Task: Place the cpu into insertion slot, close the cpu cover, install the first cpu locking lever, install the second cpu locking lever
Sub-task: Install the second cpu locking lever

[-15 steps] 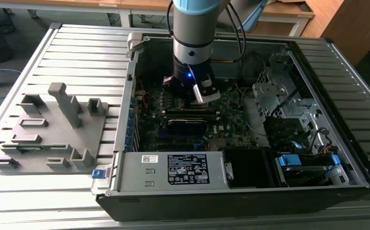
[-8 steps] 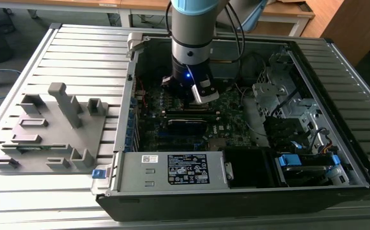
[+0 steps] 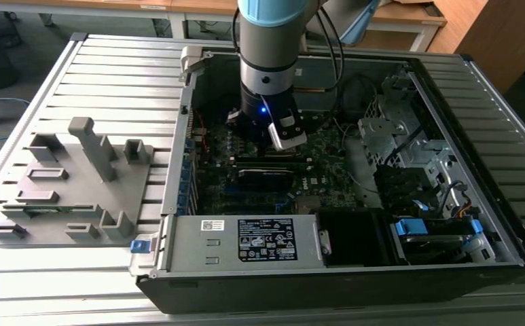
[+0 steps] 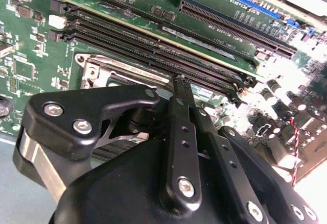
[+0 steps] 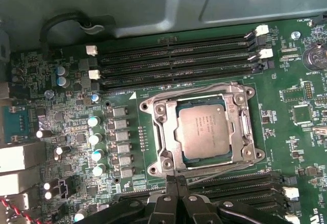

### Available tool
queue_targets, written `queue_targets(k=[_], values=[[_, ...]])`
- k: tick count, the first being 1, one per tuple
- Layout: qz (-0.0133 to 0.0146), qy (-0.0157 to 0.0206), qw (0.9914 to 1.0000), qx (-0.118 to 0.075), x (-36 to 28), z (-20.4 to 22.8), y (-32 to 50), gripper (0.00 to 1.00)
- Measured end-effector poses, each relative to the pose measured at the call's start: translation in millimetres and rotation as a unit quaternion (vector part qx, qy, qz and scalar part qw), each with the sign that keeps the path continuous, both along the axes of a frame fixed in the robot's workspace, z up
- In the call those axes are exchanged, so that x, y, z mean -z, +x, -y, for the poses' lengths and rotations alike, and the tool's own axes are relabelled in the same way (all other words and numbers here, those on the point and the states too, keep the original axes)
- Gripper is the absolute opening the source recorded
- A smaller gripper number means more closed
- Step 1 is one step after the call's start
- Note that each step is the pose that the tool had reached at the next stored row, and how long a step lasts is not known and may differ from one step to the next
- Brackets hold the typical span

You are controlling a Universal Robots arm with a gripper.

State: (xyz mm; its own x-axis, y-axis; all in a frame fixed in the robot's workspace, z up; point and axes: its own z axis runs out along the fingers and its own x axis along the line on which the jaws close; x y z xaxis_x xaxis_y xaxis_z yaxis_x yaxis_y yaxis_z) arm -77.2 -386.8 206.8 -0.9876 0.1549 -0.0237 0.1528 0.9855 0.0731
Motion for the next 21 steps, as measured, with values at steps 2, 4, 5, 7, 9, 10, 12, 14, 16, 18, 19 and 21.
queue_targets(k=[2, 4, 5, 7, 9, 10, 12, 14, 16, 18, 19, 21], values=[[0.0, 0.0002, 1.0, 0.0, 0.1, 0.3, 0.0, 0.11], [0.0001, 0.0035, 0.99999, 0.0, 0.2, 0.8, -0.5, 0.11], [0.0001, 0.0058, 0.99998, 0.0, 0.3, 1.0, -0.8, 0.11], [0.0002, 0.0103, 0.99995, 0.0, 0.6, 1.4, -1.4, 0.11], [0.0001, 0.0135, 0.99991, 0.0, 1.1, 2.0, -1.7, 0.11], [0.0002, 0.0139, 0.9999, 0.0, 1.5, 2.3, -1.8, 0.11], [0.0002, 0.0151, 0.99989, 0.0, 2.7, 3.0, -2.1, 0.11], [0.0002, 0.0168, 0.99986, 0.0, 3.9, 3.5, -2.5, 0.11], [0.0001, 0.0192, 0.99982, 0.0, 4.8, 3.9, -2.7, 0.11], [0.0001, 0.0216, 0.99977, 0.0, 5.3, 4.0, -2.7, 0.11], [0.0001, 0.0235, 0.99972, 0.0, 5.6, 4.1, -2.8, 0.11], [0.0001, 0.028, 0.99961, 0.0, 5.9, 4.4, -2.8, 0.11]])
